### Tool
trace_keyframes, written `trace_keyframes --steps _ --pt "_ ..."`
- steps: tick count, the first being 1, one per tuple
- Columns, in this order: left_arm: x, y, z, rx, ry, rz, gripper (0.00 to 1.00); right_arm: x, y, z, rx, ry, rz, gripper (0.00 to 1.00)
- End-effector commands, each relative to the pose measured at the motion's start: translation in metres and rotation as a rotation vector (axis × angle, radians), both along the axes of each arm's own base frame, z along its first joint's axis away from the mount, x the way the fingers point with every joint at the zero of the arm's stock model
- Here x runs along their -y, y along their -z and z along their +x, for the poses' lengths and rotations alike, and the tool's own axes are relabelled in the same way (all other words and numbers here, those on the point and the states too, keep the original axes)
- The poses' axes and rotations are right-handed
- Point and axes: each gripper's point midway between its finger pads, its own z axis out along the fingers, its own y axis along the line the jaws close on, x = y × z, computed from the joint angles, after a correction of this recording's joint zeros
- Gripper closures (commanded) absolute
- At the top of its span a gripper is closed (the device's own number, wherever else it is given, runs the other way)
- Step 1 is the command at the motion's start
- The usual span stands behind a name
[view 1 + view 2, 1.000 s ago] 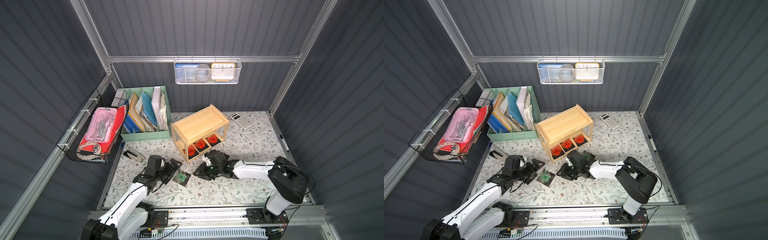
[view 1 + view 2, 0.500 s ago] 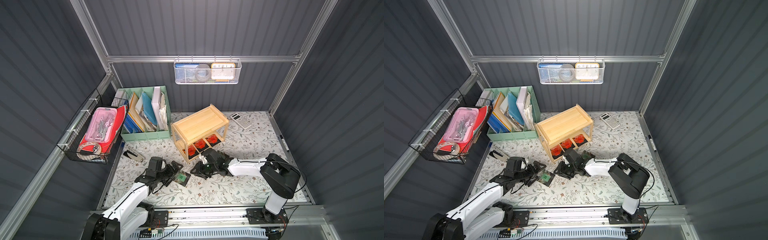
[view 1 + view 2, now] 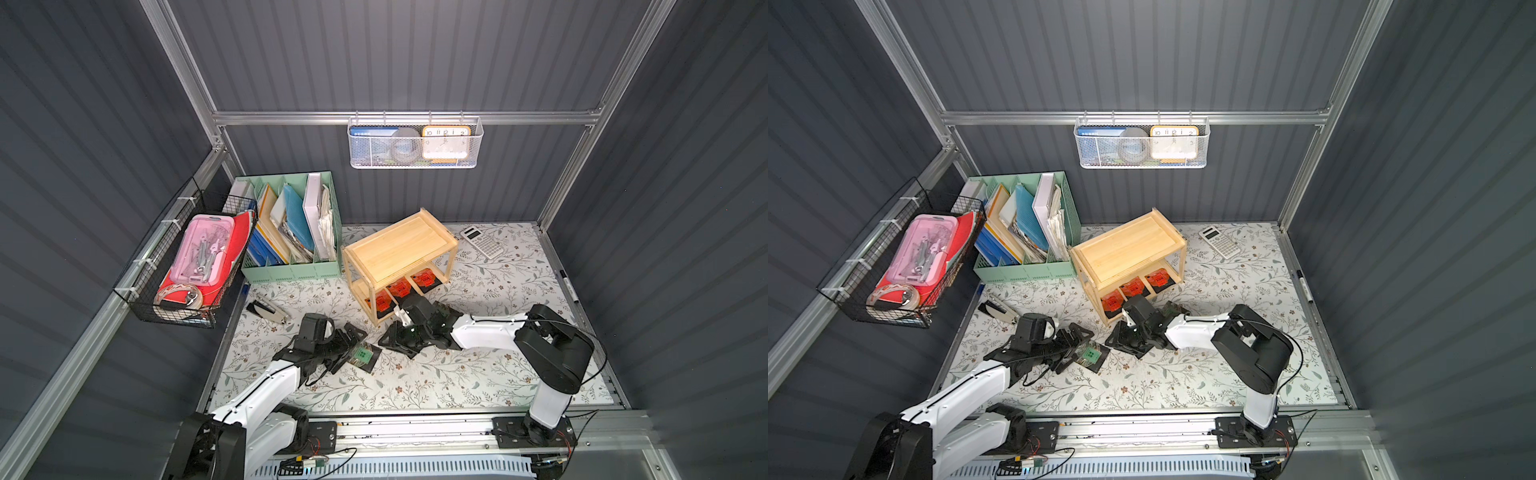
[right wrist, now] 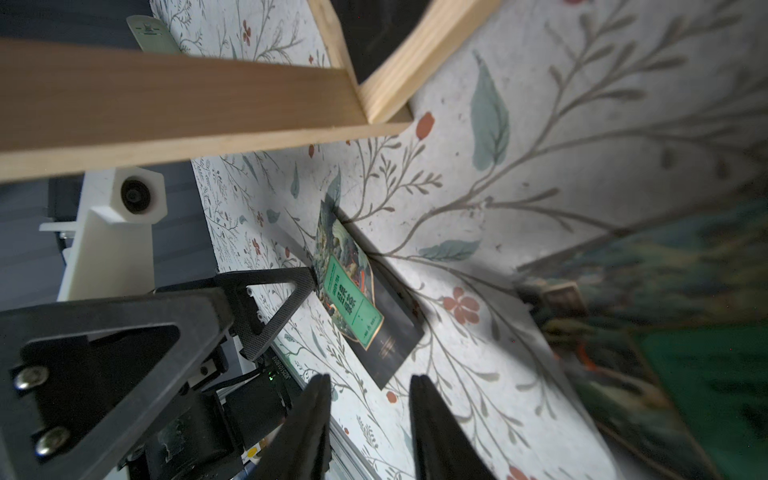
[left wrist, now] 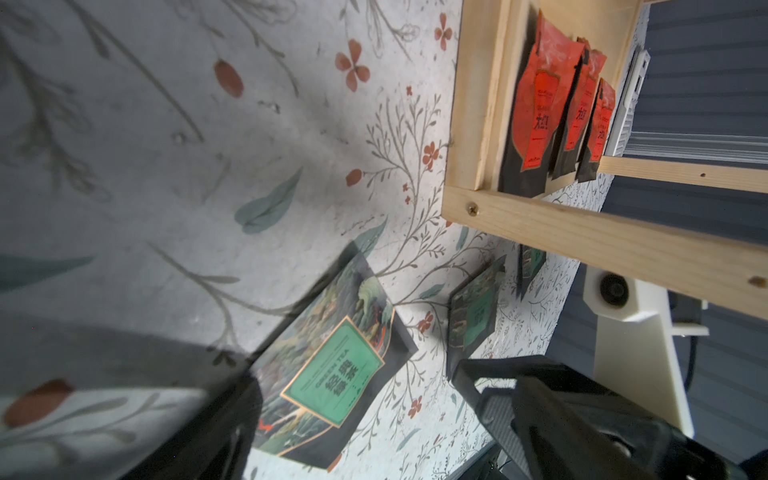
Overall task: Place the tea bags on the shelf by color
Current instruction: Pick up the tea bag from the center of the board.
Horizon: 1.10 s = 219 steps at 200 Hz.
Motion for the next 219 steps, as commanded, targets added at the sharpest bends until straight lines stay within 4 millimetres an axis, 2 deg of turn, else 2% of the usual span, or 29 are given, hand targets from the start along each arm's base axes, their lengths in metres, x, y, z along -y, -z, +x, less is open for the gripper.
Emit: trace_keyframes --steps 1,134,219 --pt "-0.001 0.006 -0.002 -0.002 0.018 0.014 0.0 -0.005 0.003 0.002 0.012 -0.022 -0.011 0.63" --pt "-0.002 0.012 -0.006 -0.025 0.032 0.029 0.0 -0.009 0.023 0.003 -0.006 -0.044 -0.024 0.65" --pt "-0.002 0.013 -0.009 -0.035 0.039 0.029 0.0 -0.02 0.032 0.007 -0.022 -0.049 0.004 0.69"
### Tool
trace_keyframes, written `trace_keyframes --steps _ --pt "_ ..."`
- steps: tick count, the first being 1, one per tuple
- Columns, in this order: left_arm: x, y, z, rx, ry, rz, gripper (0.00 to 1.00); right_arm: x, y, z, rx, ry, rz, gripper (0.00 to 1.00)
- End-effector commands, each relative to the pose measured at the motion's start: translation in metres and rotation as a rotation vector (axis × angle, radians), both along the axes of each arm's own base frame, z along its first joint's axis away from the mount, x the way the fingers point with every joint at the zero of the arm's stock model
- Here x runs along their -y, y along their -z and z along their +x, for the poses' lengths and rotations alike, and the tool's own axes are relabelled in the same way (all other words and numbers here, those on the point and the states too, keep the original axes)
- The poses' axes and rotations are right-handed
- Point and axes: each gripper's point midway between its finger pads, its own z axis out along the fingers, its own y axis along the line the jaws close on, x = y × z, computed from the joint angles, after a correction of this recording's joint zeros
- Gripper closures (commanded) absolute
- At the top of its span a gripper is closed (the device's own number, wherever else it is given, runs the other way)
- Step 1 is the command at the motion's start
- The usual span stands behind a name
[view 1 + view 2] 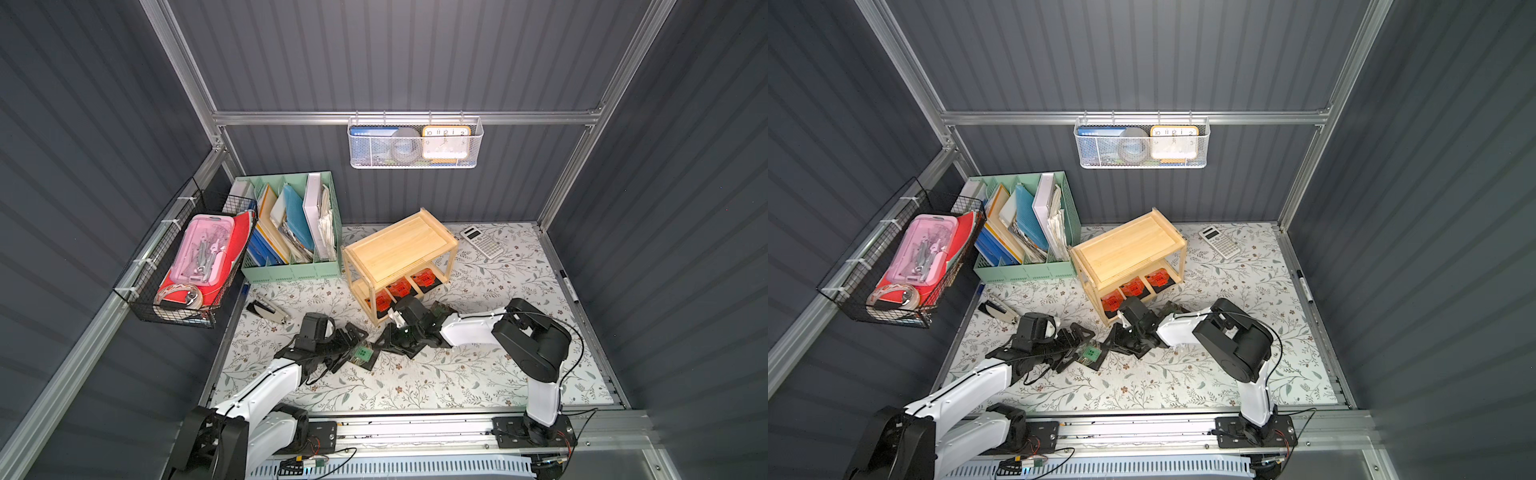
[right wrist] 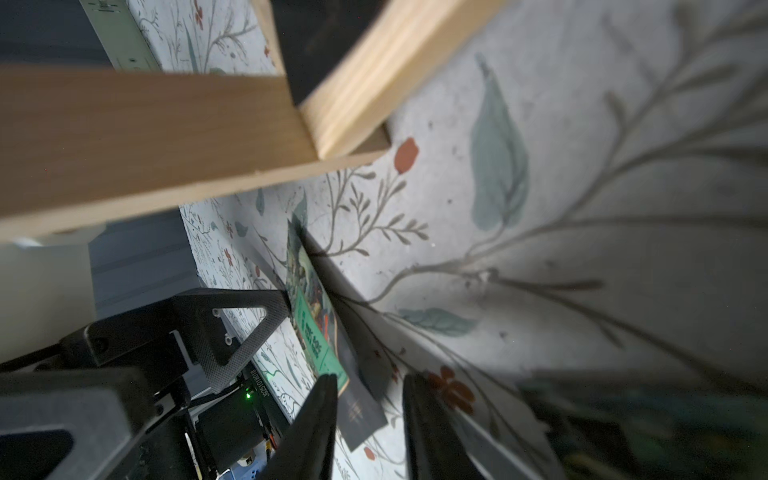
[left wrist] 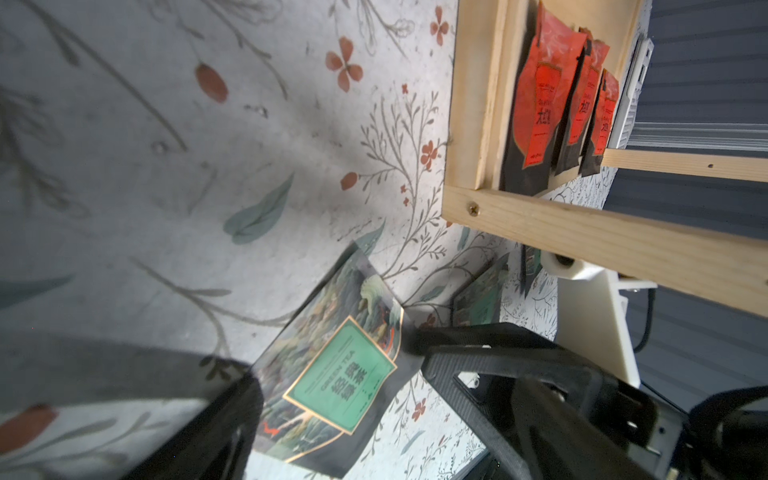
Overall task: Place the tea bags on the shelf by color
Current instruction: Pick up the tea bag from the center of the board.
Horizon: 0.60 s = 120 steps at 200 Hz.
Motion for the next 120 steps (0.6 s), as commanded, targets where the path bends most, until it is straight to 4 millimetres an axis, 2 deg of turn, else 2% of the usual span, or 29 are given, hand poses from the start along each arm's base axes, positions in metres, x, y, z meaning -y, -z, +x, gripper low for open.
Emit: trace_keyframes --steps 1,94,120 --pt "-0.0037 0.0113 -0.0109 -0.044 0.015 0.026 0.0 -0.0058 0.0022 0.0021 -0.005 -0.006 0.012 0.69" --pt "-0.0029 0.0112 -0.011 -0.048 0.024 0.027 0.0 -0.0124 0.0091 0.002 -0.034 -0.001 0.043 0.78" --pt "-0.003 0.011 -0.0111 -0.048 0.023 0.027 0.0 -0.0136 0.01 0.0018 -0.04 0.001 0.052 0.83"
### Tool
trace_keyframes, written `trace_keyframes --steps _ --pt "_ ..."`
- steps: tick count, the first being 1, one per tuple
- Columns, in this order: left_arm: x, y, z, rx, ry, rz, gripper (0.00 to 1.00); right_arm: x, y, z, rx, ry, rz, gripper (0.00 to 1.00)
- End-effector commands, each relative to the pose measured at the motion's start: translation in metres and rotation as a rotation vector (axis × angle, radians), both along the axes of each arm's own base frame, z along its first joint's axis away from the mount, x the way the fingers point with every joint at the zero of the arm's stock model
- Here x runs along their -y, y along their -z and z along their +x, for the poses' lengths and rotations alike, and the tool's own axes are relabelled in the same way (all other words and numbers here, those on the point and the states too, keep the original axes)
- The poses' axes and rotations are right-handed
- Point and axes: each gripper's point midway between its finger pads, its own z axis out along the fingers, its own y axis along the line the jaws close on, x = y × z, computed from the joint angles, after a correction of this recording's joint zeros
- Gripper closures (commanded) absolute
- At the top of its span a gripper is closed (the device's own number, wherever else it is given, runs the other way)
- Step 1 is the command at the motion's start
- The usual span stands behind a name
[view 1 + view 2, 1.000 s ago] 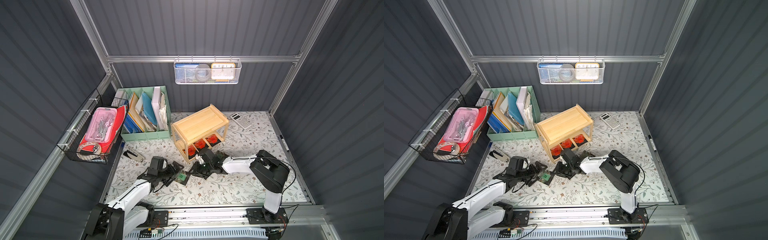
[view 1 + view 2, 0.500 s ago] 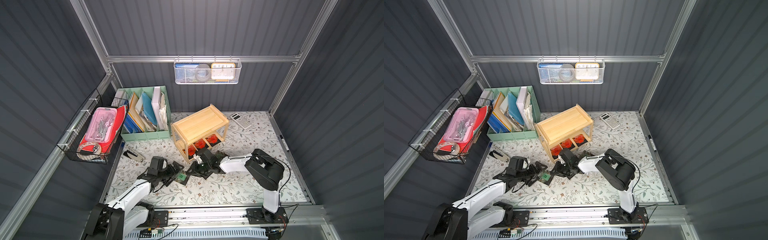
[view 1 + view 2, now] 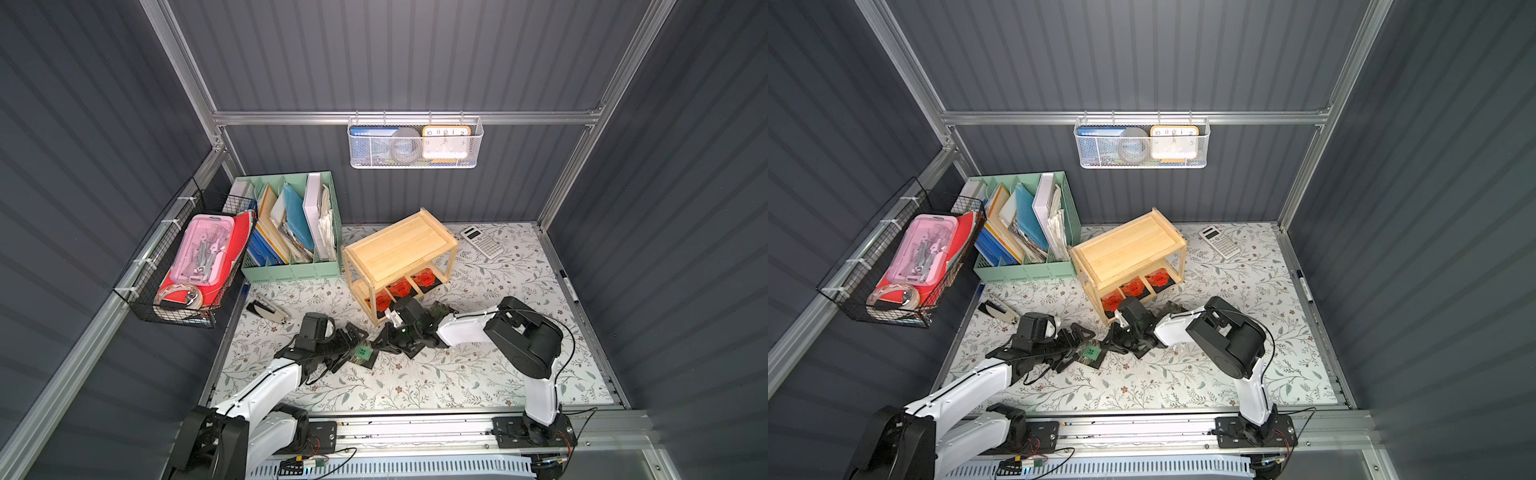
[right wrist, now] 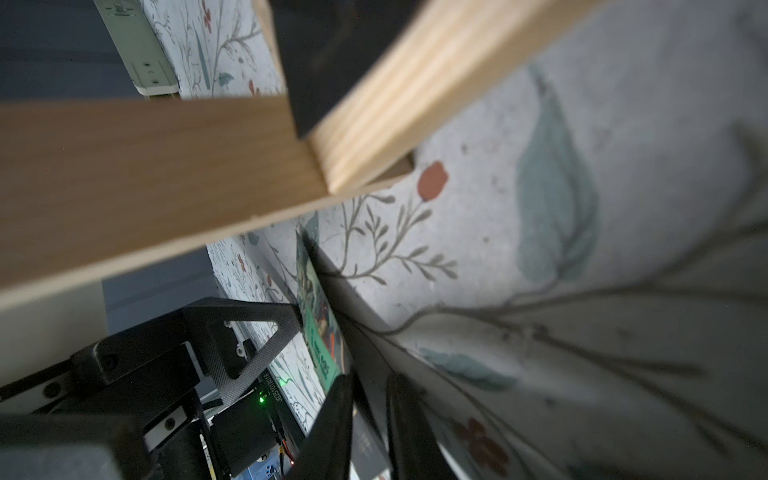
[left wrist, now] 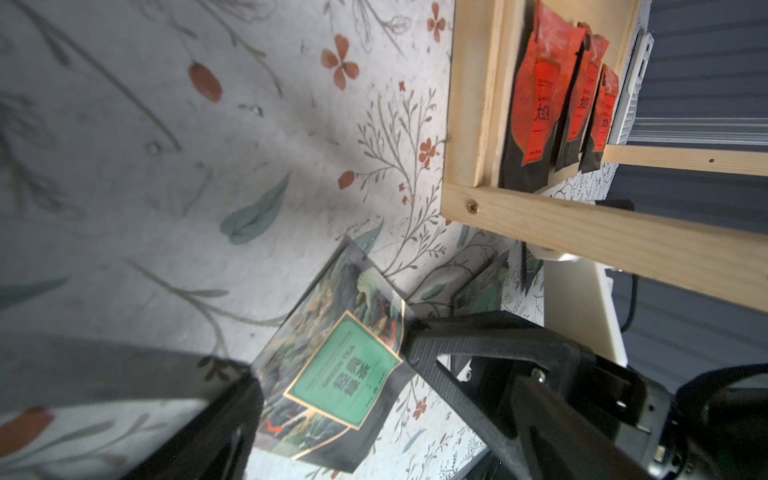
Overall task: Place the tea bags on the shelf by color
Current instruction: Pick up the tea bag from the center of the board, then place the tea bag on the shelf.
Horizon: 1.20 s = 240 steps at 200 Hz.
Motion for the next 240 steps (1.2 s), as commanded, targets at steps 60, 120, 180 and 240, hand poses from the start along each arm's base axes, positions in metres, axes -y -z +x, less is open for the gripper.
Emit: trace_keyframes --steps 60,120,180,240 --pt "-0.004 0.01 -0.01 -0.049 0.008 0.025 0.0 -0.001 0.002 -0.003 -0.013 0.016 0.056 0.97" --pt "-0.014 -0.015 0.0 0.009 -0.058 0.055 0.0 0.006 -0.022 -0.004 0.069 0.025 0.11 1.0" --pt "-0.029 -0.045 0.006 0.073 -0.145 0.099 0.0 0.017 -0.049 -0.01 0.13 0.023 0.132 1.0" --pt "-0.035 -0.066 0.003 0.102 -0.18 0.104 0.0 0.035 -0.089 -0.023 0.219 -0.004 0.152 1.0"
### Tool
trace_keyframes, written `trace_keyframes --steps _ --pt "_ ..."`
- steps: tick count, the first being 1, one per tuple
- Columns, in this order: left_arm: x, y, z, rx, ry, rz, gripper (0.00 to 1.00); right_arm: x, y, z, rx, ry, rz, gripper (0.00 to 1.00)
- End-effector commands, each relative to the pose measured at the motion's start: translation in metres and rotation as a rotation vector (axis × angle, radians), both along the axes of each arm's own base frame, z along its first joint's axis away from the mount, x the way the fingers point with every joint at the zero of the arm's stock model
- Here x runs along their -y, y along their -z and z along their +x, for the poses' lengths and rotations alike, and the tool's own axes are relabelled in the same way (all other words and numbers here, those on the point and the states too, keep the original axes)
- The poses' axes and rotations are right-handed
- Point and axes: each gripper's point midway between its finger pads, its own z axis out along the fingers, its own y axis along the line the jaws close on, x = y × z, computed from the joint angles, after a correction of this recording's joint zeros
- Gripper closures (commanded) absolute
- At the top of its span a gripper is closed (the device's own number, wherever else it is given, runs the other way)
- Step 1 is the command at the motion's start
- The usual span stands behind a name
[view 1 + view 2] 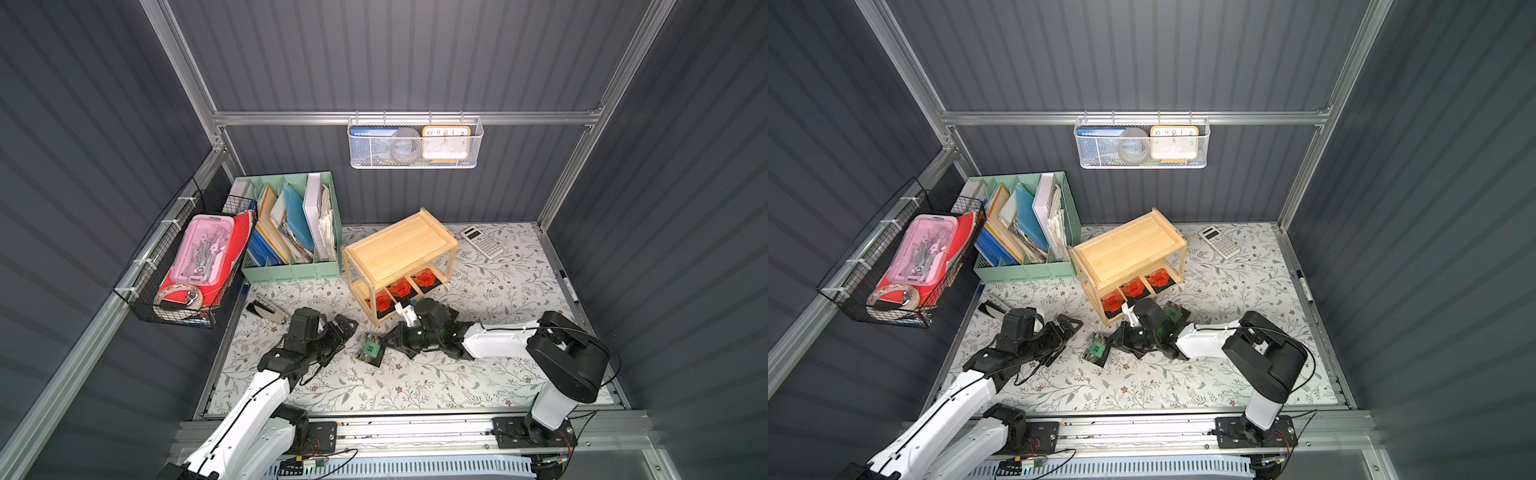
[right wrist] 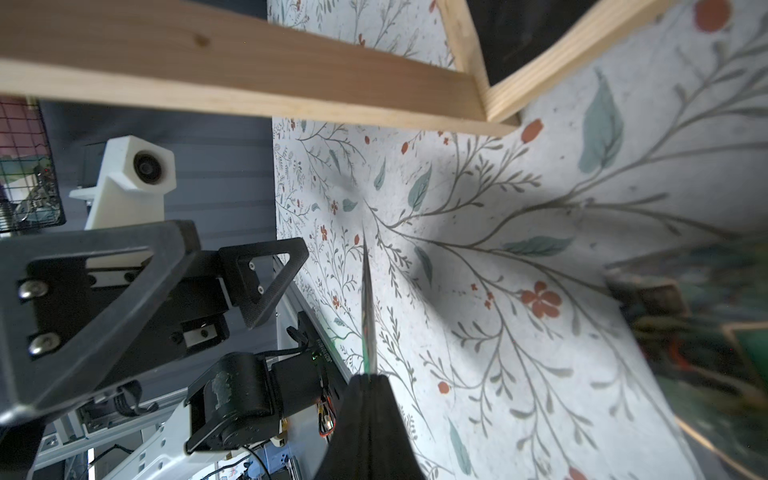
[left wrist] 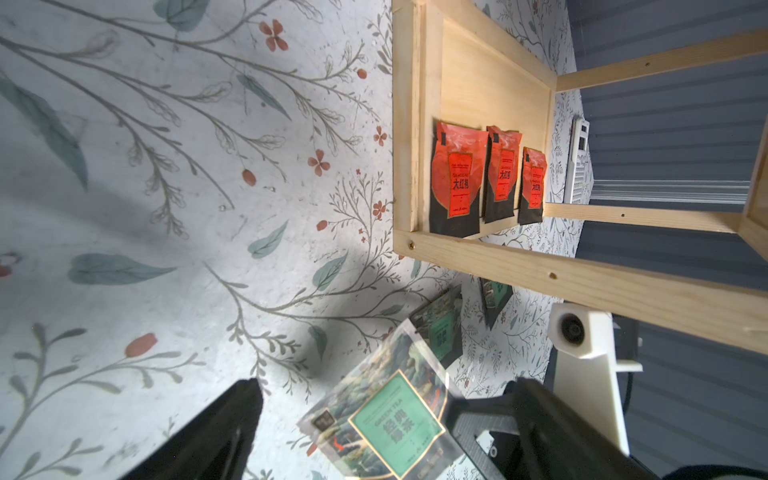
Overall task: Place the tea bags on the shelf by color
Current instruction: Place the tea bag on the shelf.
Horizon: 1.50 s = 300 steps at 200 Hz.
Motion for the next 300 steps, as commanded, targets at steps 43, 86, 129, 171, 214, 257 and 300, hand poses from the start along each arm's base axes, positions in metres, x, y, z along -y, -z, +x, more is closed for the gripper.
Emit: trace_keyframes --steps 43,86,129,171,214,257,300 --pt "-0.01 -0.019 -0.004 0.013 -0.05 0.019 0.0 0.025 -0.063 -0.006 0.179 0.016 0.0 1.0" --pt "-0.014 -0.035 -0.003 0.049 -0.065 0.026 0.0 0.04 -0.105 -0.003 0.278 0.064 0.025 1.0" --pt "-0.014 -0.048 -0.003 0.088 -0.061 0.024 0.0 0.052 -0.152 0.001 0.401 0.116 0.071 1.0" --pt "-0.014 -0.054 -0.004 0.108 -0.058 0.02 0.0 0.073 -0.198 0.02 0.564 0.261 0.089 1.0" --pt "-0.011 -0.054 -0.004 0.113 -0.047 0.008 0.0 0.076 -0.235 0.035 0.689 0.311 0.077 1.0" --pt "-0.009 -0.056 -0.002 0.119 -0.034 0.005 0.0 0.073 -0.253 0.053 0.715 0.364 0.079 1.0" --pt "-0.008 -0.057 -0.002 0.124 -0.03 0.0 0.0 0.07 -0.255 0.071 0.713 0.399 0.071 1.0"
